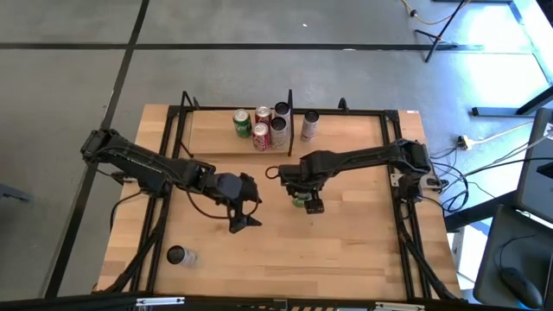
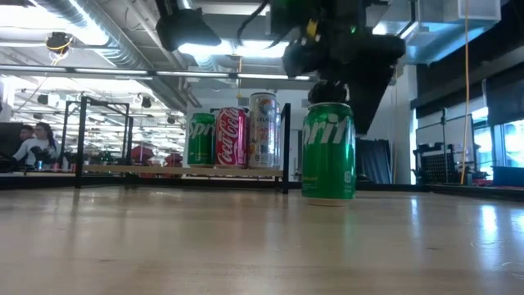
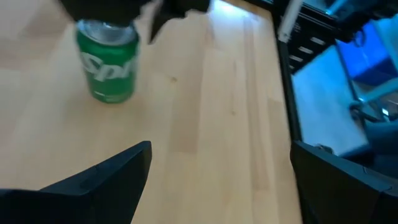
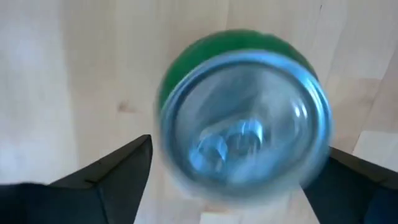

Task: Place canned beverage on shelf
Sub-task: Put the green soda can on the shelf aligned with the other green soda can

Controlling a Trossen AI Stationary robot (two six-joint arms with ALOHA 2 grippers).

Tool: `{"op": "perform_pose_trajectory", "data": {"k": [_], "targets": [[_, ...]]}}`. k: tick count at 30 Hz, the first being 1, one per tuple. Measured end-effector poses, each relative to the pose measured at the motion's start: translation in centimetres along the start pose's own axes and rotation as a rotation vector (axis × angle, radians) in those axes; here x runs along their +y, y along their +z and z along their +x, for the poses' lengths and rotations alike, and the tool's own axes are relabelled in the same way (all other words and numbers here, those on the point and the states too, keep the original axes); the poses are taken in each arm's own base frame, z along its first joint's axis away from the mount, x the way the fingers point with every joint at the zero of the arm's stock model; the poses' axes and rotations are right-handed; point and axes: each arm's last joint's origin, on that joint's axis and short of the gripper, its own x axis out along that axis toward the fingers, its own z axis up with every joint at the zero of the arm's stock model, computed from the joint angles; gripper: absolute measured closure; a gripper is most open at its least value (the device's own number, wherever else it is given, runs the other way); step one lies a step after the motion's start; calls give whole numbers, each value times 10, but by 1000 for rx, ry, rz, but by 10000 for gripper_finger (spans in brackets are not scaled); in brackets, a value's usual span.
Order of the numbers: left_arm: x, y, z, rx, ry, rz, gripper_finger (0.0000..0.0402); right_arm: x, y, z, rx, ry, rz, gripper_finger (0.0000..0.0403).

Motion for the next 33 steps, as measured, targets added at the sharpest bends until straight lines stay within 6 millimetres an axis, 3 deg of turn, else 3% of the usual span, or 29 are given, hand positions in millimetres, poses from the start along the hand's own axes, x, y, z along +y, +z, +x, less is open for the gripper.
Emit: {"op": "perform_pose_trajectory", "data": {"k": [9, 14, 20, 26, 33], "targets": [[6, 10, 5, -149, 148, -16, 28, 18, -45, -84, -229, 31, 65, 68], [13, 21, 20, -247, 160, -17, 28, 39, -83, -109, -390, 6, 129, 66], [22, 29, 45, -426, 279, -170, 28, 59, -124, -103, -477, -6, 265, 66], [31, 29, 76, -423, 247, -36, 28, 74, -151, -84, -469, 24, 380, 66], [62, 25, 103, -324, 250, 105, 28, 90, -160, -70, -434, 48, 421, 66]]}}
